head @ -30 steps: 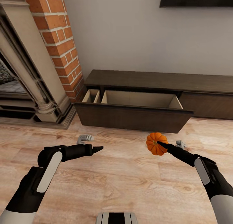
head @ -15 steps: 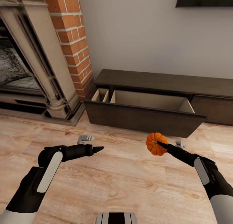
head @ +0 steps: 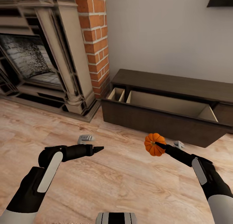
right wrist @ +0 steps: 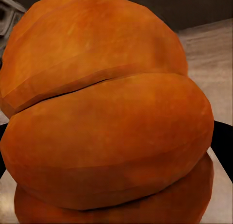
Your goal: Place each of the two pumpkins and all three candles from the living room inside a cabinet in the living room (use any cabinet), then make sure every cabinet is closed, and position the cauldron so it is next to a table in the living room.
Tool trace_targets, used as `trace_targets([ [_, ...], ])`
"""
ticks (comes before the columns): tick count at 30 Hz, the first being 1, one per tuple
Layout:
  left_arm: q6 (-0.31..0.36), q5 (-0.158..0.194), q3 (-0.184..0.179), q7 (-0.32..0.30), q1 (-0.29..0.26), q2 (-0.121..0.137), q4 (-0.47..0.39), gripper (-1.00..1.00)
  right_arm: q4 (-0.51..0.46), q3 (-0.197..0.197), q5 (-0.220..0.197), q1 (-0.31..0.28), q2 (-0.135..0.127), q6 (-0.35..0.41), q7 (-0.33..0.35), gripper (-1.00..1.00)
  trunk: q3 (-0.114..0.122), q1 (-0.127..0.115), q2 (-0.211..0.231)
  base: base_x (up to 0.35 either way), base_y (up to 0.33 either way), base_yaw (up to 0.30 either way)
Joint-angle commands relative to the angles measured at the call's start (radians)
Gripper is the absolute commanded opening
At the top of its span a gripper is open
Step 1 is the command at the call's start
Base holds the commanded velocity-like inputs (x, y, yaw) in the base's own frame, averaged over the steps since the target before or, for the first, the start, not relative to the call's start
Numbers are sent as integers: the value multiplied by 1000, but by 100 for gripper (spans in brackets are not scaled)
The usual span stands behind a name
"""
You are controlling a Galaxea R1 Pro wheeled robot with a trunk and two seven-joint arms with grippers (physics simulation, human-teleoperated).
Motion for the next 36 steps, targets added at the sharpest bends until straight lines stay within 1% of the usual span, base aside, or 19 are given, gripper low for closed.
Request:
trace_targets([
  [1, 2, -10, -1, -10, -1, 0, 0, 100, -1, -2, -14, 0, 0, 11, 5, -100, -1, 0, 0, 0, 125, 286],
  [13, 2, -10, -1, -10, -1, -1, 0, 100, -1, 3, -14, 0, 2, 11, 5, -100, -1, 0, 0, 0, 124, 286],
  [22, 2, -10, -1, -10, -1, -1, 1, 100, -1, 8, -12, 0, 13, 11, 4, -100, -1, 0, 0, 0, 153, 286],
  [36, 2, -10, 0, -10, -1, -1, 0, 100, -1, 14, -12, 0, 17, 11, 4, -100, -1, 0, 0, 0, 20, 286],
])
